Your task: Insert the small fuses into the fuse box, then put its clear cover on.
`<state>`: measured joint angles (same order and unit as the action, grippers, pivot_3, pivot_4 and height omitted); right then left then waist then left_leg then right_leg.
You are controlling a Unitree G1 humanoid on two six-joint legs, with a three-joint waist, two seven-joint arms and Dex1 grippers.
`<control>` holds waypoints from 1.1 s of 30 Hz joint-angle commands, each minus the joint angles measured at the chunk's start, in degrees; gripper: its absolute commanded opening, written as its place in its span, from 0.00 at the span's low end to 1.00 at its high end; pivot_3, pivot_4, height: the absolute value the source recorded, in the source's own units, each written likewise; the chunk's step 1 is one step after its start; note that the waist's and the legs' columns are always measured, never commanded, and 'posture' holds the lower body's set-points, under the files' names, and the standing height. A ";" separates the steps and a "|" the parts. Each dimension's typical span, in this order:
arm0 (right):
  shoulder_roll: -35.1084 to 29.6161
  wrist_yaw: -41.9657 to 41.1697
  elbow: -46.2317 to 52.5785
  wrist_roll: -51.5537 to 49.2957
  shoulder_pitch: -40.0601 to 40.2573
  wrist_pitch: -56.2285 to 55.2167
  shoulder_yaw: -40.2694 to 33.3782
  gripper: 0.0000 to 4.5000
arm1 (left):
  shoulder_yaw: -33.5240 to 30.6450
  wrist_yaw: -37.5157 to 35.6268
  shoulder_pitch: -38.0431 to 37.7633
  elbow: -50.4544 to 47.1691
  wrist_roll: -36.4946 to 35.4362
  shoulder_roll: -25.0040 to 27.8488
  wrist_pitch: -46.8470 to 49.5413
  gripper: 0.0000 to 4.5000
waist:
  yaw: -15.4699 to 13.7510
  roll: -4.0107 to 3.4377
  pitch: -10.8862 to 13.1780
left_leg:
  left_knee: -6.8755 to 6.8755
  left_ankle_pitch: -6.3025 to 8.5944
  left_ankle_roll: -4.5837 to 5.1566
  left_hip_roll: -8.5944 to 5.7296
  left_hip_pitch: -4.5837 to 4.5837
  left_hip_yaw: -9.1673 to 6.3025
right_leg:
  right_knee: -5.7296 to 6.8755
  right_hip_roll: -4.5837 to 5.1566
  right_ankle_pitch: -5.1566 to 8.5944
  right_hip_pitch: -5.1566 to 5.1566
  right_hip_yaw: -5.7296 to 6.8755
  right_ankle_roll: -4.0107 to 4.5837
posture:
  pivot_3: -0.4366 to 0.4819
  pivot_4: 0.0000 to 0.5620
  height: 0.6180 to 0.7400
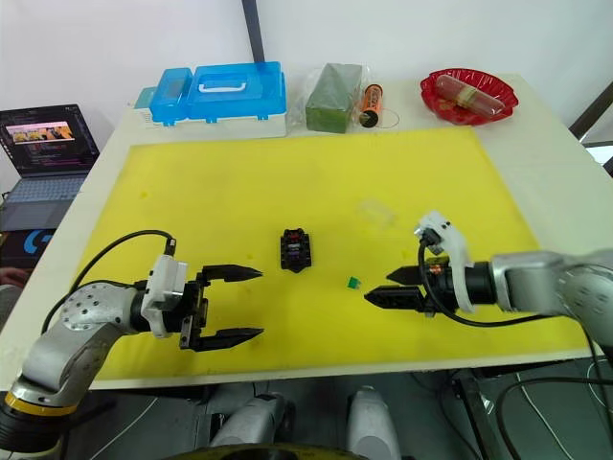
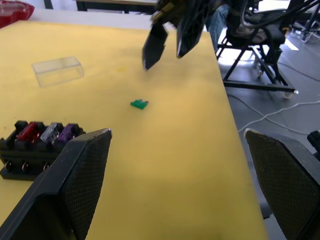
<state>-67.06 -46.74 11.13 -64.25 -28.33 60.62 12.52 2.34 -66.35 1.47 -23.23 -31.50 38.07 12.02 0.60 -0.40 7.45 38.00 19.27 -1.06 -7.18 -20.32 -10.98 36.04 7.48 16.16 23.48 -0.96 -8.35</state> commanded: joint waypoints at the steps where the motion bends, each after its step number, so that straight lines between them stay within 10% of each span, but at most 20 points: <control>1: 1.84 -15.24 -5.47 14.99 -6.33 -6.60 8.88 0.79 | 0.32 -0.70 0.02 -0.69 0.71 0.02 -1.84 1.00 | 0.00 0.03 0.02 | 0.00 0.00 -0.01 -0.01 0.00 0.00 | 0.00 0.03 0.00 0.01 0.00 0.00 | 0.48 0.27 1.00; 12: 11.75 -31.94 -19.74 34.06 -17.32 -10.72 16.25 0.20 | 1.31 0.31 -0.60 -1.23 1.38 -0.57 -2.65 1.00 | -0.41 0.10 0.10 | -0.03 0.02 -0.02 -0.09 -0.13 0.00 | 0.04 0.16 -0.01 0.20 -0.01 0.01 | 0.48 0.27 1.00; 33: 21.19 -41.33 -30.38 46.10 -23.38 -8.81 17.68 0.20 | 1.45 2.26 0.17 -4.67 0.56 -0.64 0.58 1.00 | -1.18 0.09 0.10 | 0.00 0.03 -0.05 -0.09 -0.15 0.04 | 0.10 0.15 -0.02 0.28 -0.08 0.03 | 0.48 0.27 1.00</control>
<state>-46.00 -87.12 -19.38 -18.93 -50.24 52.10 30.64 3.83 -64.18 1.83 -25.94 -30.09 37.21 12.57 -0.58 -0.30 7.55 38.00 19.29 -1.12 -7.27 -20.47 -10.94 36.14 7.63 16.14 23.76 -1.05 -8.31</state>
